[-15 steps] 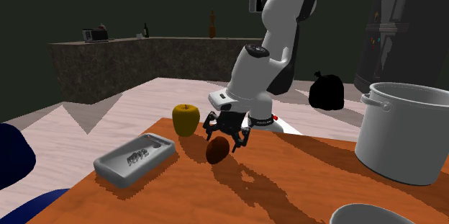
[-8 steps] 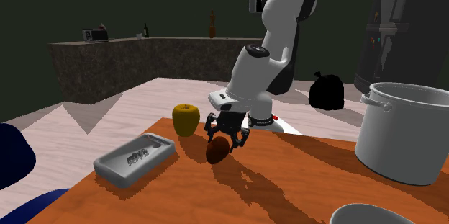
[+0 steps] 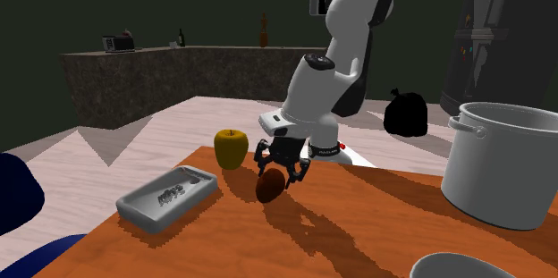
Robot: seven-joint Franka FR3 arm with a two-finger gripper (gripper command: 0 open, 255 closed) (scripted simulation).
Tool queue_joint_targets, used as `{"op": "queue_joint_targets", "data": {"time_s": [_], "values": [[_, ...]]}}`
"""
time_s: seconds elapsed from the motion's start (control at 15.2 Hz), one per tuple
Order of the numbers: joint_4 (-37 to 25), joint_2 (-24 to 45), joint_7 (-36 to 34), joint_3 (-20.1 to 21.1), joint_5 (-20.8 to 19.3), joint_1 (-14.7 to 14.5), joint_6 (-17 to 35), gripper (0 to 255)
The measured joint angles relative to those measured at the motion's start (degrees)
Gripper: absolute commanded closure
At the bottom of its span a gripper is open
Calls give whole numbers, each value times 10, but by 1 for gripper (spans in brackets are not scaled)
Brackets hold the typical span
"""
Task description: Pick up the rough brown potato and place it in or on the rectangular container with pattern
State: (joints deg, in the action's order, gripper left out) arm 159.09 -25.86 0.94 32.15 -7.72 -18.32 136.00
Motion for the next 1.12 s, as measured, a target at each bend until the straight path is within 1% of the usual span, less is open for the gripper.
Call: {"op": "queue_joint_targets", "data": {"time_s": [0.53, 1.12], "values": [[-25, -49, 34, -25, 24, -22, -70, 255], [-69, -88, 65, -48, 34, -32, -149, 255]]}}
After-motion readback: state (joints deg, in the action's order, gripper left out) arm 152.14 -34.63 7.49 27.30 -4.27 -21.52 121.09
